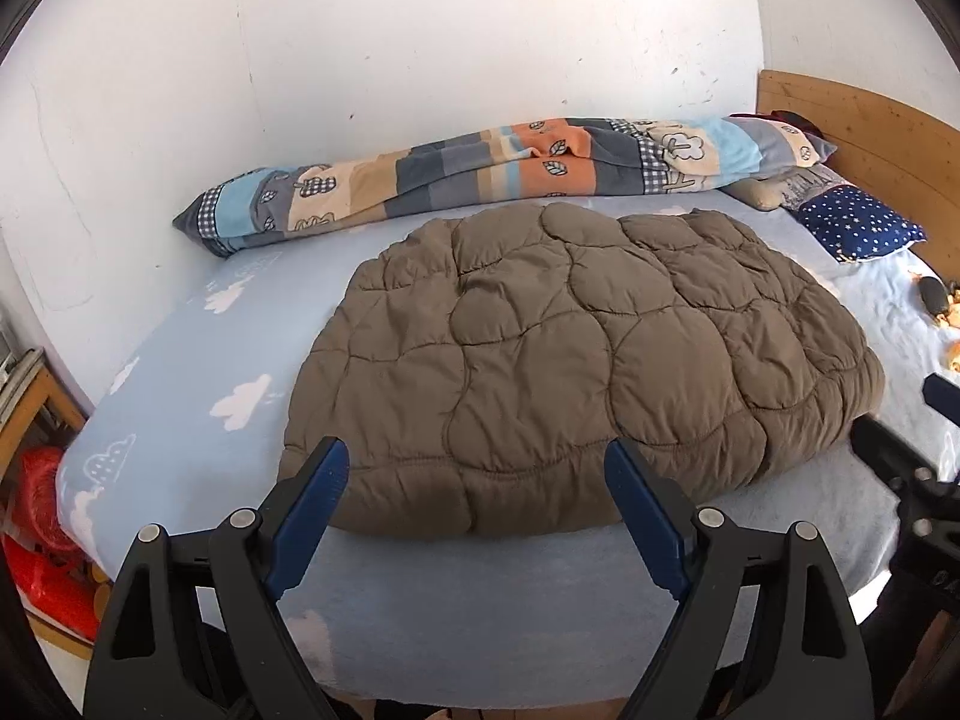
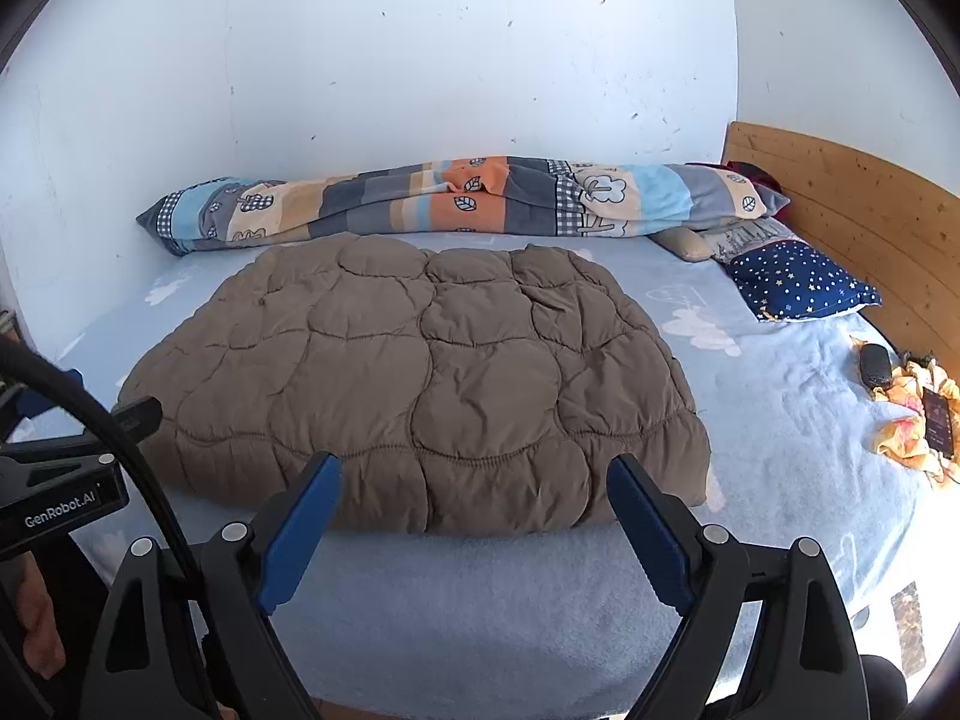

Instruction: Fold large clothes

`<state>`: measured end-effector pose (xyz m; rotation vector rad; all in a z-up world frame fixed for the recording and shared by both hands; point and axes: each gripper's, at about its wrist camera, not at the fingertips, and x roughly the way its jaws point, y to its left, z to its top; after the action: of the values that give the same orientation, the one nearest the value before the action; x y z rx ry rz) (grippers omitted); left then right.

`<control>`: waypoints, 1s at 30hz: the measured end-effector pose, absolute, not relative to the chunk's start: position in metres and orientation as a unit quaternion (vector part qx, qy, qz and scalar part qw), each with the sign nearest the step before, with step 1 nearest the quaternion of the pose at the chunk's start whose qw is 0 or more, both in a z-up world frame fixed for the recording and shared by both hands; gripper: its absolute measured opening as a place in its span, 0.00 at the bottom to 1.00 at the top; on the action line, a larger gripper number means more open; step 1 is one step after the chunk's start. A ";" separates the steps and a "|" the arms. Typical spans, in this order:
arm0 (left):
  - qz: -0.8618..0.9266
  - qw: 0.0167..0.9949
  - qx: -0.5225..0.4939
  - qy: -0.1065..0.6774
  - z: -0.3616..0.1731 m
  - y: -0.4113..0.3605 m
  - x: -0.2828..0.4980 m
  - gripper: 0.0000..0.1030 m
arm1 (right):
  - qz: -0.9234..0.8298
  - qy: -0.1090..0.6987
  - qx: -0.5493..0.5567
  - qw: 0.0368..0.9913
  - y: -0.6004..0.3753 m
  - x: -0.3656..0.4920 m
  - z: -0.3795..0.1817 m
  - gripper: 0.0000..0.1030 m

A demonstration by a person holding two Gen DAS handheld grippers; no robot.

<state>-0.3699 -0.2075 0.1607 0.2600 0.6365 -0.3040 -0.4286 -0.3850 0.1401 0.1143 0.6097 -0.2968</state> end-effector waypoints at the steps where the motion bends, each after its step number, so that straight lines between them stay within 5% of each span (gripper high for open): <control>1: -0.150 0.930 0.126 0.312 0.161 -0.207 -0.370 0.84 | -0.144 0.302 0.056 0.941 -0.384 -0.428 0.138 0.90; 30: -0.121 0.916 0.164 0.347 0.143 -0.215 -0.346 0.84 | -0.145 0.322 0.046 0.935 -0.385 -0.411 0.111 0.90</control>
<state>-0.3461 -0.2148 0.1430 0.3378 0.7137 -0.2480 -0.4107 -0.3848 0.1110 0.0941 0.6582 -0.2957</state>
